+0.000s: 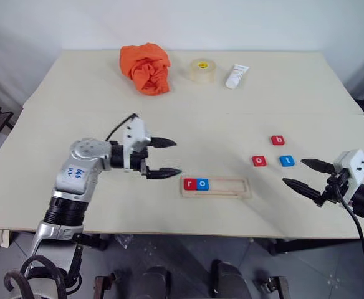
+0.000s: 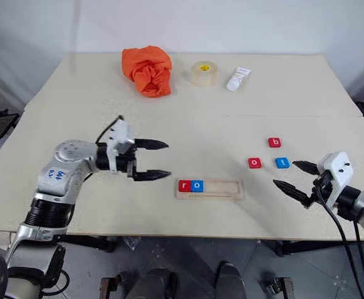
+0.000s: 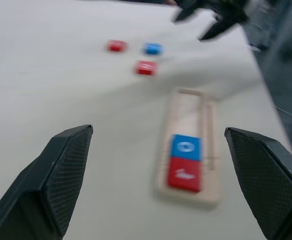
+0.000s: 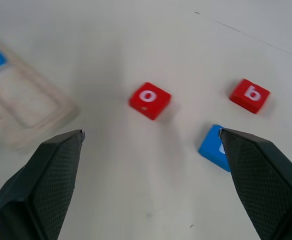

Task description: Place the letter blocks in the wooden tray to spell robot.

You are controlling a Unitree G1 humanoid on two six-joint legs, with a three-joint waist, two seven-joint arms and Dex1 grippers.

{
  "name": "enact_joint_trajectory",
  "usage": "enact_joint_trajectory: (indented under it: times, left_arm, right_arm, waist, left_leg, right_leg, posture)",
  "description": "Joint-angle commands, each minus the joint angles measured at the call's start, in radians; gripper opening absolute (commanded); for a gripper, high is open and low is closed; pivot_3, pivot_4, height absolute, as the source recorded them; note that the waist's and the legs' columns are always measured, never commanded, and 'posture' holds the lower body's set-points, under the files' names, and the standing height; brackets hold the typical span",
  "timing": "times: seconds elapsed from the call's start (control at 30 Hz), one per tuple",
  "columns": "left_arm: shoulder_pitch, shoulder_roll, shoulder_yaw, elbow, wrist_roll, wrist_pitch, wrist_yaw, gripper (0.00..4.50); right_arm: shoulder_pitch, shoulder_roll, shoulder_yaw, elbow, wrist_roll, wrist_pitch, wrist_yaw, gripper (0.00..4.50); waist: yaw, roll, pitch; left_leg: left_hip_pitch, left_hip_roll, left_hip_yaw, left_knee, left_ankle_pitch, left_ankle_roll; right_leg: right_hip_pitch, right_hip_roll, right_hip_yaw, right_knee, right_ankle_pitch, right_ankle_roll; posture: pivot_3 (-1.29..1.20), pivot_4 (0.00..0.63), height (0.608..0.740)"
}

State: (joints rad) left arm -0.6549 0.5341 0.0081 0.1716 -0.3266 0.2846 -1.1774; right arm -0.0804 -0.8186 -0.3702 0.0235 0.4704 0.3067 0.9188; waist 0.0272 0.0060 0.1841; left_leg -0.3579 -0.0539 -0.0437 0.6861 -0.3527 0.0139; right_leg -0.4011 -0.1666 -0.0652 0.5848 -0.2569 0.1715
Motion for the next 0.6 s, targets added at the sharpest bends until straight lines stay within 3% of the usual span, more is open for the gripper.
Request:
enact_joint_trajectory:
  times: [0.03, 0.2, 0.6]
  left_arm:
    - [0.051, 0.006, 0.069, 0.066, -0.058, -0.209, -0.111, 4.49]
    - [0.152, 0.019, 0.059, 0.191, -0.049, -0.411, -0.266, 4.49]
    - [0.049, -0.038, 0.059, 0.417, -0.089, -0.523, -0.38, 4.49]
  right_arm:
    - [-0.008, 0.018, -0.029, -0.031, -0.023, 0.022, -0.1, 4.5]
    - [0.015, 0.039, -0.054, -0.136, 0.011, 0.094, -0.173, 4.5]
    - [0.142, 0.074, -0.182, -0.408, 0.103, 0.321, -0.327, 4.5]
  waist:
    - [-0.003, 0.0, 0.0]
    - [-0.006, 0.001, 0.0]
    - [-0.003, 0.0, 0.0]
  left_leg:
    - [0.0, 0.0, 0.0, 0.0, 0.0, 0.0]
    - [0.0, 0.0, 0.001, -0.002, 0.0, 0.0]
    - [-0.001, 0.0, 0.001, 0.0, 0.0, 0.002]
  right_leg:
    - [0.0, 0.0, 0.0, 0.0, 0.0, 0.0]
    - [-0.001, 0.0, 0.0, -0.001, 0.0, 0.0]
    - [-0.001, 0.0, 0.0, 0.0, 0.001, 0.0]
  posture:
    - [0.0, 0.15, 0.74]
    - [0.0, 0.15, 0.74]
    - [0.0, 0.15, 0.74]
